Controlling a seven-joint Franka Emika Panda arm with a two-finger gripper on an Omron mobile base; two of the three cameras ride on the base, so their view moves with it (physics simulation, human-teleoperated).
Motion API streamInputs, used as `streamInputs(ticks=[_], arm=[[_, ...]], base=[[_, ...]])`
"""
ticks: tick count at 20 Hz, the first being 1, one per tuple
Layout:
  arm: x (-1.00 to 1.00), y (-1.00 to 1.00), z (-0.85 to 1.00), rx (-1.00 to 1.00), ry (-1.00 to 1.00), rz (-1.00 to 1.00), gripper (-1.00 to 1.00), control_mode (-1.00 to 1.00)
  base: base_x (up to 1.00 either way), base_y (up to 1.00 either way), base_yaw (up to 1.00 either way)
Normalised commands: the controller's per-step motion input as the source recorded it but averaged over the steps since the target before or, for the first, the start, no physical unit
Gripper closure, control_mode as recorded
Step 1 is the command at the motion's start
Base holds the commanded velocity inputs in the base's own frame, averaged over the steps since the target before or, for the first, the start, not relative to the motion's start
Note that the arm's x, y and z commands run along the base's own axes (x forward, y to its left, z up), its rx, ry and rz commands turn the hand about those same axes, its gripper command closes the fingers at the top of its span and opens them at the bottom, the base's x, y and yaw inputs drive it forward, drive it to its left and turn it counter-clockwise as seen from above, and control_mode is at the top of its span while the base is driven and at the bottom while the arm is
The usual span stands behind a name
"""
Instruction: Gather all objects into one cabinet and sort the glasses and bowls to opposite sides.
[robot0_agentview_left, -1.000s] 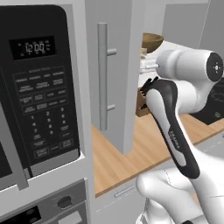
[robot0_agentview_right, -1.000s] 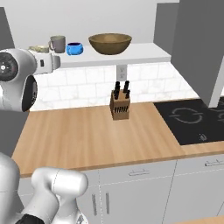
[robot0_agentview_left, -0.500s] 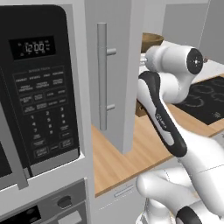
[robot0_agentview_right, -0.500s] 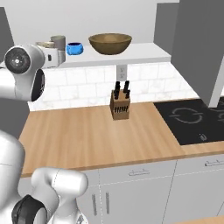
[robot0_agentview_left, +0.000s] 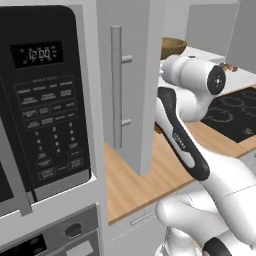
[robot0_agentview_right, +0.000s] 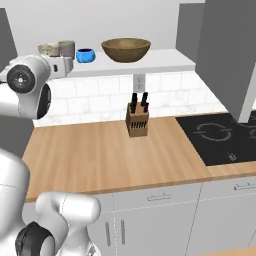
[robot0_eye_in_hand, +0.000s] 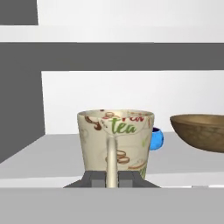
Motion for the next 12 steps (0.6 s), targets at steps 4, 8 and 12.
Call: streamInputs(ticks=[4,8,12], arm=[[0.18,0.16,0.00,0.00,0.02,0.00,1.00,-1.00],[0.37,0.05,0.00,0.00,0.00,0.00,1.00,-1.00],[0.19,0.02,-0.01,0.00,0.00,0.01,1.00,-1.00]], base=[[0.00,0.00,0.00],[0.00,0.00,0.00],[0.00,0.00,0.00]])
